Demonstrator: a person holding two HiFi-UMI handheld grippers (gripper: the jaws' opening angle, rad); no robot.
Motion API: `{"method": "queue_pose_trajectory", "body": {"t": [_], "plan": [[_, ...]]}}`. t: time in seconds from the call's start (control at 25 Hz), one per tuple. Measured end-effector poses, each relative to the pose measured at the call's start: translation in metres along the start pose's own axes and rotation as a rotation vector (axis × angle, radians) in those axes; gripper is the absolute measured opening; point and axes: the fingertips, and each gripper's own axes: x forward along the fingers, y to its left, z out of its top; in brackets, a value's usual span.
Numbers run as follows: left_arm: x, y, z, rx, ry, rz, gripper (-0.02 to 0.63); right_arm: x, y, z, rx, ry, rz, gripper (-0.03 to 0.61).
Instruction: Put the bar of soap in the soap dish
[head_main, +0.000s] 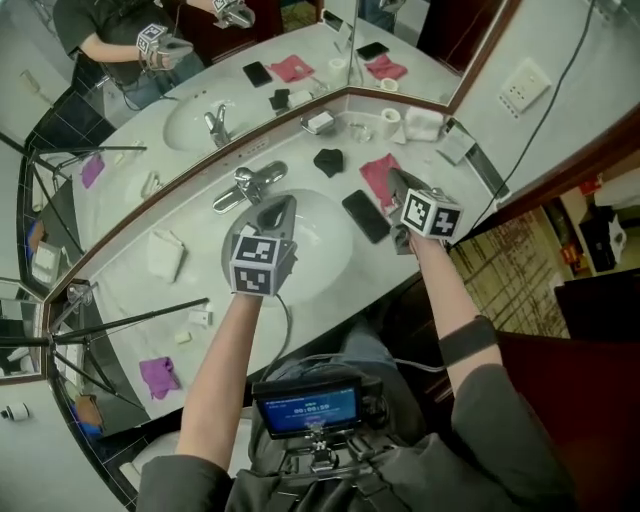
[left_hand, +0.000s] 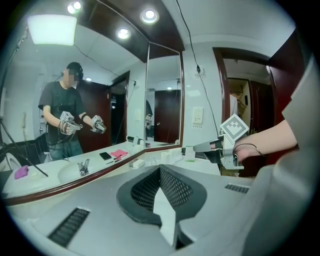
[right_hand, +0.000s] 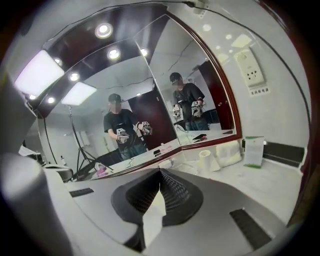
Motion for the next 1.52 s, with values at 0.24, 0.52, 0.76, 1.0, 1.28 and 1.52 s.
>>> {"method": "queue_pose_trajectory", "body": {"t": [0.24, 0.52, 0.76, 1.0, 1.28, 1.52], "plan": [[-0.020, -0.008, -0.009, -0.012, -0.012, -0.014, 0.000, -0.051, -0.006, -0.010, -0.078, 0.008, -0.042, 0.017], [-0.035, -0.012, -0.015, -0.017, -0.014, -0.016, 0.000, -0.084, -0.018, -0.029, -0.076, 0.018, -0.085, 0.017], [-0.042, -0.009, -0.017, -0.013, -0.019, -0.008, 0.000, -0.099, -0.024, -0.035, -0.079, 0.012, -0.107, 0.017], [-0.041, -0.012, -0.019, 0.009, -0.021, -0.019, 0.000, -0.105, -0.026, -0.045, -0.080, 0.023, -0.118, 0.017], [-0.035, -0.013, -0.030, -0.017, 0.000, -0.011, 0.000, -0.103, -0.034, -0.056, -0.089, 0.050, -0.118, 0.017], [-0.034, -0.013, -0.031, -0.019, 0.003, -0.002, 0.000, -0.101, -0.036, -0.059, -0.095, 0.065, -0.102, 0.017]]}}
